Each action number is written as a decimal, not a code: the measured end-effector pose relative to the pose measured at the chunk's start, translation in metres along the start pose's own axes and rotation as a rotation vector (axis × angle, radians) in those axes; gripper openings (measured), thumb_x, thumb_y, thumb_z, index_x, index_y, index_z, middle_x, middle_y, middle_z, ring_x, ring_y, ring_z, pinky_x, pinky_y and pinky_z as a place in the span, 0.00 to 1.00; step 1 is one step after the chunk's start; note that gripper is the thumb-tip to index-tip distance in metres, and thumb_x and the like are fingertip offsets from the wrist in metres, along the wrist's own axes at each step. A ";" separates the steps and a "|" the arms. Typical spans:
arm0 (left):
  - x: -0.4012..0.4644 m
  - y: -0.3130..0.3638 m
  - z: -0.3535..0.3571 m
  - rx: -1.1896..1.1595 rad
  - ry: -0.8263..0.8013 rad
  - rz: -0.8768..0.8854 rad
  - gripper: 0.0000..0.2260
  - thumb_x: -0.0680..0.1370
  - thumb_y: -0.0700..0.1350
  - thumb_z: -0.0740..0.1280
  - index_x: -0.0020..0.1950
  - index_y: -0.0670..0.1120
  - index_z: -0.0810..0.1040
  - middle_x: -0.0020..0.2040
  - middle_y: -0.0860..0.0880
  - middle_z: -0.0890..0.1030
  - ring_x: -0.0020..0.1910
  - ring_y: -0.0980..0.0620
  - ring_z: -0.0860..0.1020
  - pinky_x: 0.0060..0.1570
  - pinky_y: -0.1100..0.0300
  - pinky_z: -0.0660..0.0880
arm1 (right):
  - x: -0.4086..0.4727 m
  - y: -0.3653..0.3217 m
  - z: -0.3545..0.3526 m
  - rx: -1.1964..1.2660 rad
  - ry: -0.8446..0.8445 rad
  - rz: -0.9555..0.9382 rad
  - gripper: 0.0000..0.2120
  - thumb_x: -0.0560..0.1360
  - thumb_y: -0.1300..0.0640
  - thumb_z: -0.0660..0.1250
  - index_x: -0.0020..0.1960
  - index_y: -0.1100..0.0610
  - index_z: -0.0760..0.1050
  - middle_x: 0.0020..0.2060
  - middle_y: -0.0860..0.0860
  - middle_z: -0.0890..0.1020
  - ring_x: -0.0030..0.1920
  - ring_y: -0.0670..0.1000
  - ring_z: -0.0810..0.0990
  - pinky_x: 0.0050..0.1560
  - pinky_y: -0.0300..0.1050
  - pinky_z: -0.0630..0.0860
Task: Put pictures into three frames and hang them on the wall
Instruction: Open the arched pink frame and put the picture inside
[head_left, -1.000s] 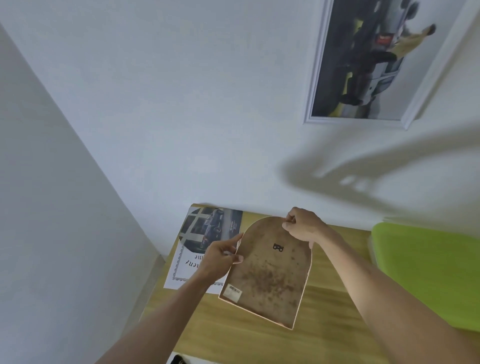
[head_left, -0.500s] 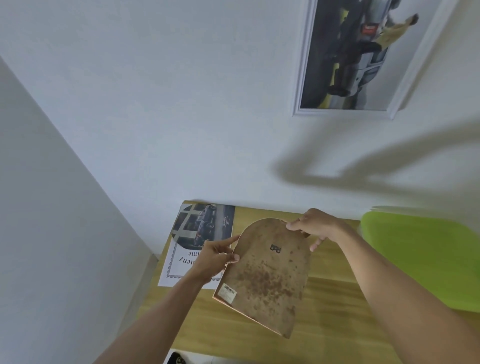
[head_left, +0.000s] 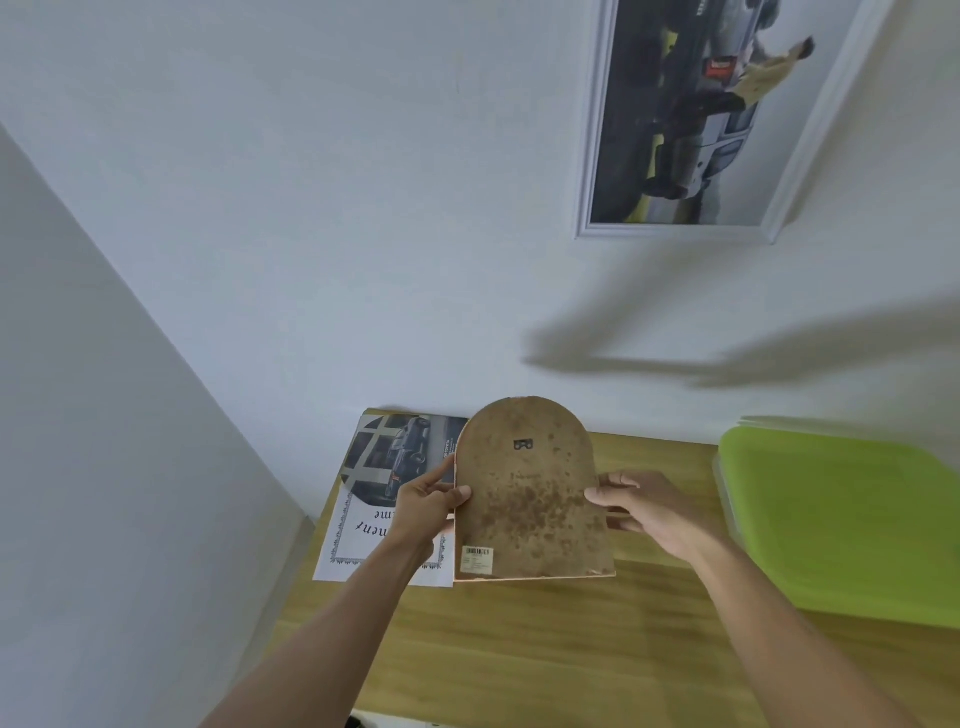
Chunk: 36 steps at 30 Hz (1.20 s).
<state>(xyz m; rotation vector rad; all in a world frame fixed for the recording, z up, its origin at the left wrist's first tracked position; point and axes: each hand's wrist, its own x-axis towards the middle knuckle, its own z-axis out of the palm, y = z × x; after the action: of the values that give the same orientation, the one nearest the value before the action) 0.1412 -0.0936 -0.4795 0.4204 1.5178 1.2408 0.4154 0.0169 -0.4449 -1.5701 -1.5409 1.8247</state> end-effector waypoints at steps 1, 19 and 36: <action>0.000 0.001 0.001 -0.005 -0.002 -0.001 0.27 0.74 0.33 0.72 0.71 0.49 0.74 0.45 0.41 0.83 0.51 0.45 0.83 0.47 0.47 0.80 | 0.000 0.005 0.001 -0.009 0.010 0.012 0.09 0.72 0.60 0.76 0.51 0.61 0.83 0.47 0.52 0.87 0.49 0.51 0.86 0.52 0.47 0.80; -0.009 -0.002 0.011 0.174 -0.080 -0.057 0.35 0.71 0.25 0.69 0.73 0.52 0.70 0.46 0.41 0.83 0.43 0.46 0.83 0.34 0.58 0.78 | -0.002 0.046 -0.021 0.082 0.178 0.071 0.20 0.75 0.64 0.72 0.64 0.50 0.72 0.49 0.54 0.86 0.50 0.54 0.85 0.46 0.51 0.81; 0.009 -0.022 -0.013 0.327 0.066 -0.092 0.35 0.70 0.28 0.71 0.72 0.53 0.71 0.50 0.43 0.85 0.52 0.40 0.81 0.54 0.41 0.76 | 0.022 0.123 -0.062 -0.084 0.679 0.279 0.26 0.77 0.66 0.55 0.73 0.53 0.70 0.66 0.54 0.78 0.64 0.60 0.76 0.63 0.50 0.74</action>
<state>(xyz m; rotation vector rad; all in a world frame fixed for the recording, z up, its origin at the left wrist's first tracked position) 0.1338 -0.1017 -0.5042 0.5199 1.7837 0.9442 0.5085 0.0179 -0.5483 -2.2229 -1.1260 1.1351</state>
